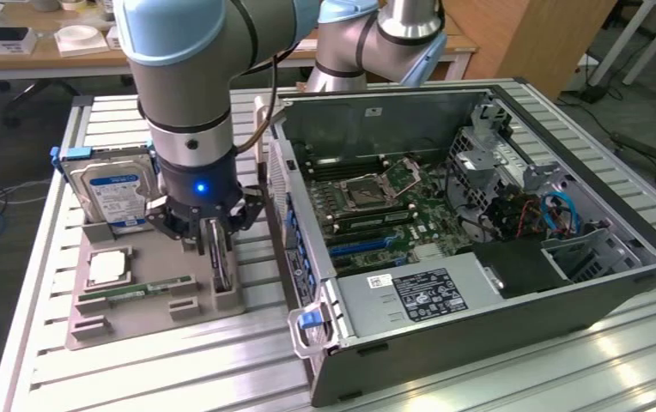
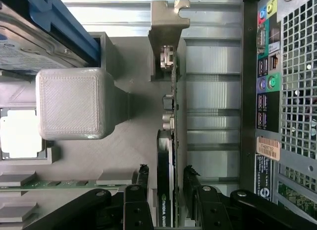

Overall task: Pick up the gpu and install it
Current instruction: 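Pick up the gpu and move the gpu toward the slot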

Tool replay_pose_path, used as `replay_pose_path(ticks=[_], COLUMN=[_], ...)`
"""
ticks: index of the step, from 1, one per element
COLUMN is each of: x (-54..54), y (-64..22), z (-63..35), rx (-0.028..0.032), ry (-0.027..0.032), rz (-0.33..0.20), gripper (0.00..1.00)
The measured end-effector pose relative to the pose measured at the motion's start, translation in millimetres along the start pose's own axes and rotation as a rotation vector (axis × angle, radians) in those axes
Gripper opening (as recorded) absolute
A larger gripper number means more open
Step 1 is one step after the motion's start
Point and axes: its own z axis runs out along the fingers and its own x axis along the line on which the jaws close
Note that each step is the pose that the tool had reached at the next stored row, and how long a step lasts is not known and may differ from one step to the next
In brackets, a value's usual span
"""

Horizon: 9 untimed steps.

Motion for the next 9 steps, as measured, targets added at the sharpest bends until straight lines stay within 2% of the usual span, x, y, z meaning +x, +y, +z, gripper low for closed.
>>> replay_pose_path(ticks=[9], x=[0.2], y=[6.5], z=[1.5], rx=[0.0001], ry=[0.0001], rz=[0.0], gripper=[0.42])
